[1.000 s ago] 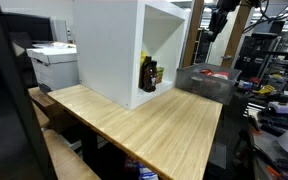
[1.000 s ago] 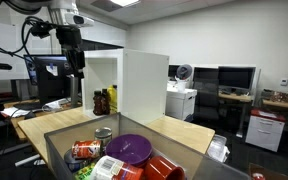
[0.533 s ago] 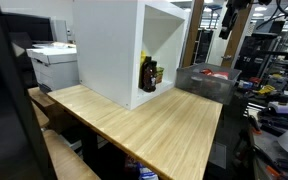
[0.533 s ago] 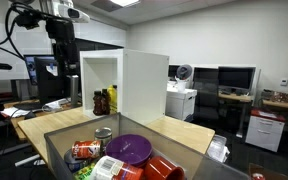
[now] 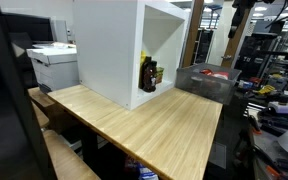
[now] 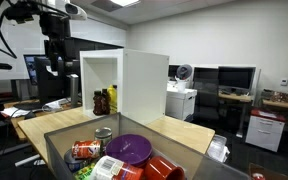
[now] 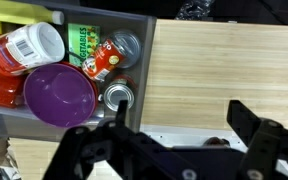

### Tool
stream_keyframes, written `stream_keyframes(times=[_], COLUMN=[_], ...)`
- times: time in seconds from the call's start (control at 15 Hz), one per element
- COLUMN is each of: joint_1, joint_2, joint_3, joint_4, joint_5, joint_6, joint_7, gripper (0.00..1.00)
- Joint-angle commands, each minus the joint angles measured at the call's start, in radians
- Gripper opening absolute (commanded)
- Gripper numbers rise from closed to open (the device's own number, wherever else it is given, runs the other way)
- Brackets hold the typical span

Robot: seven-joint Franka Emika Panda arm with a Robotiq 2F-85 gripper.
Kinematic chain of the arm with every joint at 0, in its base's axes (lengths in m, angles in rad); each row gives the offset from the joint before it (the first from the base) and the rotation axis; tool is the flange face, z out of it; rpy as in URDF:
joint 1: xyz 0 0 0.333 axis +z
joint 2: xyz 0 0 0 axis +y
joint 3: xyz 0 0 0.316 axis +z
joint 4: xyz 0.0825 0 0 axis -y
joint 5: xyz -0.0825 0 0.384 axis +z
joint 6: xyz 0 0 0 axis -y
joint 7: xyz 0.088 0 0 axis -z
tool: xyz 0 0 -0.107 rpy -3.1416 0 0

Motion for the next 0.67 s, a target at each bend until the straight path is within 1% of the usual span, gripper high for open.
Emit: stream_keyframes(times=[0.0,0.2,0.27,0.6], joint_1=[-0.009,-0.003,-0.006,-0.006], joint_2=[-0.005,0.006,0.001,0.002], joint_3=[-0.001,-0.017,-0.001,-0.003], joint_4=[0.001,-0.007,0.002,0.001], joint_5=[-0.048,-0.042,-0.03,-0.03], joint_6=[-0.004,0.027,0.002,0.003], joint_7=[-0.061,-0.07,-0.034,-0.035], gripper=[1.0,1.0,1.0,1.0])
